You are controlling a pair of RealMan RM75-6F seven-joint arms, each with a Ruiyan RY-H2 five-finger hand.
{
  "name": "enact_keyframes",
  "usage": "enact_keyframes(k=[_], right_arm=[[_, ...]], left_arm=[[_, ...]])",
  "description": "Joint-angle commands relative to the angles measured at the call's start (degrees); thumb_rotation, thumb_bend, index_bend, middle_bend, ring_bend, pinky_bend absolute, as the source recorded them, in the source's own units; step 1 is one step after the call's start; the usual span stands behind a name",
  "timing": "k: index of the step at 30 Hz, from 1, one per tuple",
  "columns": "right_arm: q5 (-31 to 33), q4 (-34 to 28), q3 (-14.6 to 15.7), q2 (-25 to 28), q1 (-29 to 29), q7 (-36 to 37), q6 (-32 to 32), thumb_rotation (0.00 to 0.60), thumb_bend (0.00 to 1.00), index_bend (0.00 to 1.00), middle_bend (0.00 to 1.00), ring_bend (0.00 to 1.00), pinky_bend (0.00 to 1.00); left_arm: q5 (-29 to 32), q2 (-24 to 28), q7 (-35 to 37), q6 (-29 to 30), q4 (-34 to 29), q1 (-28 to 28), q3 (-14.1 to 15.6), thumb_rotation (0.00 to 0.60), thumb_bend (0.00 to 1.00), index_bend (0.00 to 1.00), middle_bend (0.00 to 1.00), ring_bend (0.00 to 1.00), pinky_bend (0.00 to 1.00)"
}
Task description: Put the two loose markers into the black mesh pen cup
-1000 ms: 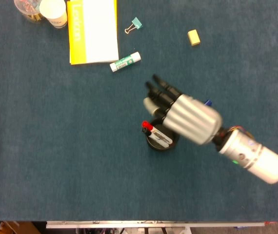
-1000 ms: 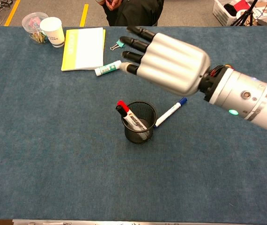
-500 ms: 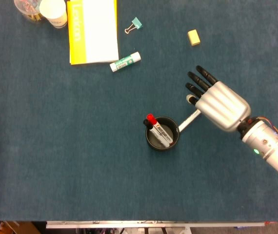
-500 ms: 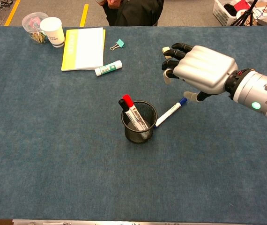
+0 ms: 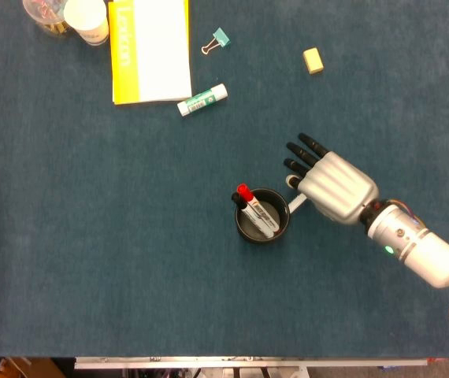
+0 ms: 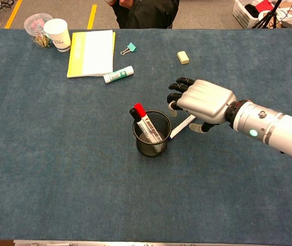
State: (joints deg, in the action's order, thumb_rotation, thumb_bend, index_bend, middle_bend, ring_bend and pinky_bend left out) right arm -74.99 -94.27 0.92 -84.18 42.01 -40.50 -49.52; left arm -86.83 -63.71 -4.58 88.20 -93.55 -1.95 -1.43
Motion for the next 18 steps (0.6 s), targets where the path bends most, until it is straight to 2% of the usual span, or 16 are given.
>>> enact_keyframes(k=[1,18], right_arm=[[-0.80,1.52,0.54,-1.31,-0.34,1.48,-0.18,0.600,0.26,0.40,0.22,0.00,0.00],[-3.34,8.55,1.11,-7.01,-1.60,4.89,-1.76,0.600,0.25,0.45,0.23,0.00,0.00]], left_arm=[[0.00,0.01,-0.06,-0.05,-0.11,-0.01,0.01,0.600,0.15,0.18,0.18,0.18,0.15],[0.11,0.03,-0.48,-0.45,-0.29,-0.25,-0.08,0.600,0.15,0.18,0.18,0.18,0.15]])
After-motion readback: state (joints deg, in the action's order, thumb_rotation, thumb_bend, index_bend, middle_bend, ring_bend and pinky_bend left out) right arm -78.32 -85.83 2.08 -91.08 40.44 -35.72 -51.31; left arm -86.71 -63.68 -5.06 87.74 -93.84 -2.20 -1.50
